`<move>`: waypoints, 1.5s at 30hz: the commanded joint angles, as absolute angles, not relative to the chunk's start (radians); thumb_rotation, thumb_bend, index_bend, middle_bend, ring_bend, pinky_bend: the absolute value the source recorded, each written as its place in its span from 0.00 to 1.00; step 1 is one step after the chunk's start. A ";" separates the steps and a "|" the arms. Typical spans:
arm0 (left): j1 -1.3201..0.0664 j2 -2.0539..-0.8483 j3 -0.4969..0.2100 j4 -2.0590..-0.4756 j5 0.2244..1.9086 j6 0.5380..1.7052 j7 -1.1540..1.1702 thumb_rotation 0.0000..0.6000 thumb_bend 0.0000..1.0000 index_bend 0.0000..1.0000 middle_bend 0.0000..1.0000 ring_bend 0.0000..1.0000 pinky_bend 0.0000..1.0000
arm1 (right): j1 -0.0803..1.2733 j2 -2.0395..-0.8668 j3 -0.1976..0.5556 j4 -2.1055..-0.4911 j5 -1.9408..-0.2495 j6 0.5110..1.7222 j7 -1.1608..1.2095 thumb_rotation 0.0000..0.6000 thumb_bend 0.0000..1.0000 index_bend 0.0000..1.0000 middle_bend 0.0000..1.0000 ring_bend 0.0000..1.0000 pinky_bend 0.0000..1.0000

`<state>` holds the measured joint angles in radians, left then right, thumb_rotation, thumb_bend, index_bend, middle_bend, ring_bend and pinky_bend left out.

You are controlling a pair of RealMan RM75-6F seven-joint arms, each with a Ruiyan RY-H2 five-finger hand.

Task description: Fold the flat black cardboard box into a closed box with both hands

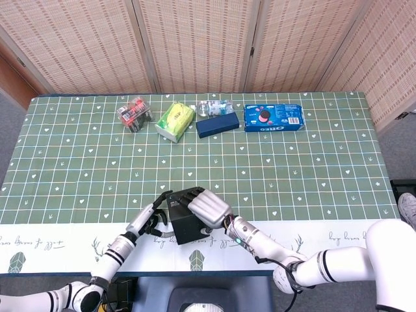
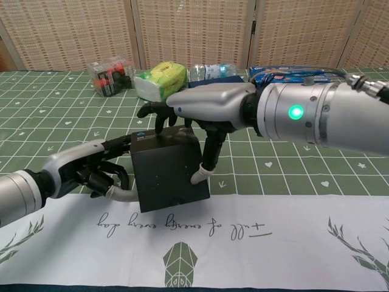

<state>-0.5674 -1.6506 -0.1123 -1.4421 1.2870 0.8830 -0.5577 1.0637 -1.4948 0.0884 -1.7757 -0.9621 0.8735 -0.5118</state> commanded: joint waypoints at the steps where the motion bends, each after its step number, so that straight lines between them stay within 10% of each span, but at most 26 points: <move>1: -0.581 -1.625 -0.096 -1.451 1.310 0.856 -0.536 1.00 0.11 0.00 0.03 0.51 0.83 | 1.057 -1.503 0.077 -1.769 -0.980 0.890 -0.531 1.00 0.00 0.03 0.19 0.21 0.23; 37: -0.586 -1.480 -0.120 -1.443 1.339 0.861 -0.566 1.00 0.11 0.00 0.00 0.47 0.82 | 0.898 -1.750 0.002 -1.409 -1.447 1.119 -0.615 1.00 0.31 0.50 0.42 0.37 0.43; 45: -0.579 -1.445 -0.124 -1.471 1.365 0.898 -0.563 1.00 0.11 0.00 0.00 0.47 0.82 | 0.854 -1.691 0.031 -1.507 -1.441 1.139 -0.618 1.00 0.31 0.34 0.26 0.26 0.44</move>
